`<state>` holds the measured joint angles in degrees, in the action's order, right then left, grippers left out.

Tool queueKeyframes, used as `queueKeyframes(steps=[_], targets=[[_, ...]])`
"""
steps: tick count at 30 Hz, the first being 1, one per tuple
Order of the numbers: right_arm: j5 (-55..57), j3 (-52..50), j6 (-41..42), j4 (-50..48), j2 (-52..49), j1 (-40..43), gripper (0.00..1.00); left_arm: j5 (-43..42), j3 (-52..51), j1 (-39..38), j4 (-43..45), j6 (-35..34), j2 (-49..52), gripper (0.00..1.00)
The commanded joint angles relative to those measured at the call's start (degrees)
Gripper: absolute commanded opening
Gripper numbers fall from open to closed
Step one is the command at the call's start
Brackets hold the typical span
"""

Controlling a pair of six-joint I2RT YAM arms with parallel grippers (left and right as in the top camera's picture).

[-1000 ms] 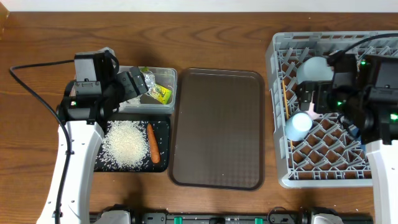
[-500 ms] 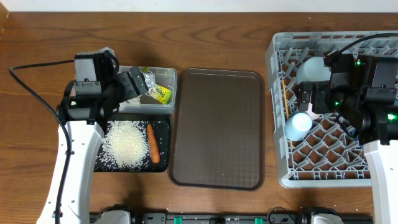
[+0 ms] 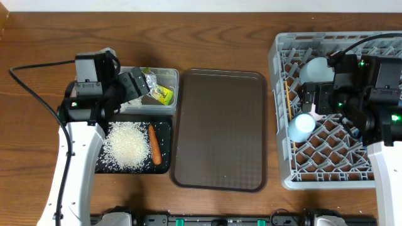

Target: Sort waste into correct bins and load items into the dishwasher rack

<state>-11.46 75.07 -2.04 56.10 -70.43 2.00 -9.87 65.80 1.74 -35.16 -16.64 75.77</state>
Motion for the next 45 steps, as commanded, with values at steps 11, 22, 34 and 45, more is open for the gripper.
queueKeyframes(steps=[11, 22, 34, 45], targets=[[0.72, 0.52, 0.52, 0.11, 9.16, -0.55, 0.99, 0.94, -0.04, 0.22, -0.02, 0.33, 0.22, 1.00], [0.72, 0.52, 0.52, 0.28, 23.96, -0.59, 0.99, 0.94, -0.04, 0.24, 0.00, 0.33, 0.22, 1.00], [0.74, -0.02, 0.50, 0.33, 37.22, -3.67, 0.99, 0.94, -0.04, 0.22, 0.00, 0.33, 0.22, 1.00], [0.55, -15.91, -0.31, -1.99, 54.18, -7.50, 0.99, 0.94, -0.04, 0.24, 0.00, 0.33, 0.22, 1.00]])
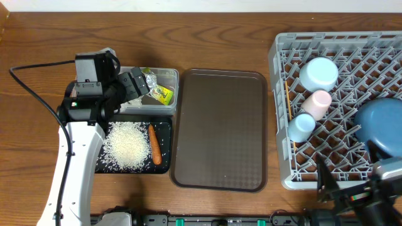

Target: Sort waste into correct bins and load items into the dishwasher rack

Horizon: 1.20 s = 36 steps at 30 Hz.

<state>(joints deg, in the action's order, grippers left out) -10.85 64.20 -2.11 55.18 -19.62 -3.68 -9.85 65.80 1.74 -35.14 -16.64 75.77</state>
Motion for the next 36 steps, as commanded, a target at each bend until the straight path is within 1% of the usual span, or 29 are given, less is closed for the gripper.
queueKeyframes(steps=[1, 6, 15, 20, 26, 28, 31, 36], targets=[[-0.13, -7.32, -0.13, -2.36, 4.96, -1.81, 0.99, 0.92, -0.04, 0.24, -0.02, 0.33, 0.22, 1.00], [-0.15, -18.80, -0.02, -11.21, 11.78, -1.79, 0.99, 0.92, -0.04, 0.22, -0.02, 0.33, 0.22, 1.00], [-0.55, -34.80, 0.42, -29.09, 19.10, -1.79, 0.99, 0.92, -0.04, 0.24, -0.04, 0.33, 0.22, 1.00], [-0.04, -41.09, 0.39, -37.70, 19.30, -1.70, 0.99, 0.92, -0.04, 0.22, -0.02, 0.33, 0.22, 1.00], [0.68, -49.64, 0.42, -51.74, 19.30, -1.68, 0.99, 0.92, -0.04, 0.24, -0.04, 0.33, 0.22, 1.00], [2.32, -52.04, 2.03, -55.58, 19.30, -1.70, 0.99, 0.92, -0.04, 0.24, -0.04, 0.33, 0.22, 1.00], [5.22, -55.04, 4.57, -60.00, 19.32, -1.70, 0.99, 0.92, -0.04, 0.24, -0.04, 0.33, 0.22, 1.00], [6.58, -59.41, 4.85, -66.31, 19.32, -1.70, 0.99, 0.92, -0.04, 0.22, -0.02, 0.33, 0.22, 1.00]])
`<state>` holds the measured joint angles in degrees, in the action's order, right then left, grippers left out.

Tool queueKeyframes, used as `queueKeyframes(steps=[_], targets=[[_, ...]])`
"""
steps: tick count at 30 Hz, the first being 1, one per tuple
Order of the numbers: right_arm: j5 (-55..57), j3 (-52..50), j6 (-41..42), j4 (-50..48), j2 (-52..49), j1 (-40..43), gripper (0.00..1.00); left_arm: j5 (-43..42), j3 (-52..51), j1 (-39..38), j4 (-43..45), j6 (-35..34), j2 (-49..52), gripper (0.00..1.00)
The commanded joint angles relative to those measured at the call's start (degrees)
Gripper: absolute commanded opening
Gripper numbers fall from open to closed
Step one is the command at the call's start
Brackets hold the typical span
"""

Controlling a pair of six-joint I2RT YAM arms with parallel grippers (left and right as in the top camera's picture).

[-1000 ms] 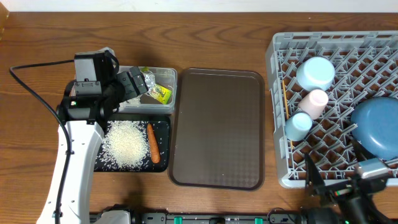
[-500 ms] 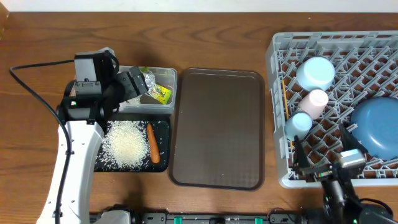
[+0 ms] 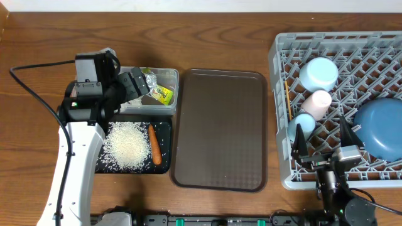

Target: Sort waste into correct bins and load items into the dishwasher rack

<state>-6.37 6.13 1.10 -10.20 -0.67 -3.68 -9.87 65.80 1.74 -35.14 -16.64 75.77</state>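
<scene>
The grey dishwasher rack [image 3: 280, 181] at the right holds a light blue bowl [image 3: 318, 73], a pink cup [image 3: 317, 103], a small blue cup [image 3: 302, 123] and a blue plate [image 3: 380, 129]. My right gripper [image 3: 324, 142] rises from the bottom edge over the rack's front rim, open, with its fingers spread wide and nothing between them. At the left, my left gripper [image 3: 137, 86] hovers at the left end of a clear bin [image 3: 171, 76] holding wrappers [image 3: 163, 94]. Whether its jaws are open or shut does not show. A black bin [image 3: 164, 125] below holds rice [image 3: 129, 145] and a carrot [image 3: 154, 144].
A brown tray [image 3: 220, 129] lies between the bins and the rack. A black cable [image 3: 31, 81] loops left of the left arm. The wooden table [image 3: 207, 37] runs along the back.
My right arm was low at the bottom right corner. It now stands at the rack's front rim with its fingers open near the small blue cup. The left arm has not moved.
First my right arm lay over the rack's middle, covering the spot beside the blue cups. Then it was down at the bottom right corner, and a pink cup and a blue plate showed in the rack. Now it is open at the rack's front rim. The left arm stayed at the clear bin.
</scene>
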Motion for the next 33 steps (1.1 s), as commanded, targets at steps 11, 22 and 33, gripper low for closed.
queueKeyframes(steps=[11, 22, 33], targets=[[2.54, -5.84, 1.62, 1.18, 0.39, -1.70, 0.99, 0.94, -0.04, 0.22, -0.02, 0.33, 0.22, 1.00], [3.63, -5.84, 1.38, 14.40, 0.39, -1.70, 0.99, 0.94, -0.04, 0.22, -0.04, 0.33, 0.22, 1.00], [3.58, -5.84, 1.42, 14.27, 0.39, -1.68, 0.99, 0.94, -0.04, 0.24, -0.02, 0.33, 0.22, 1.00]])
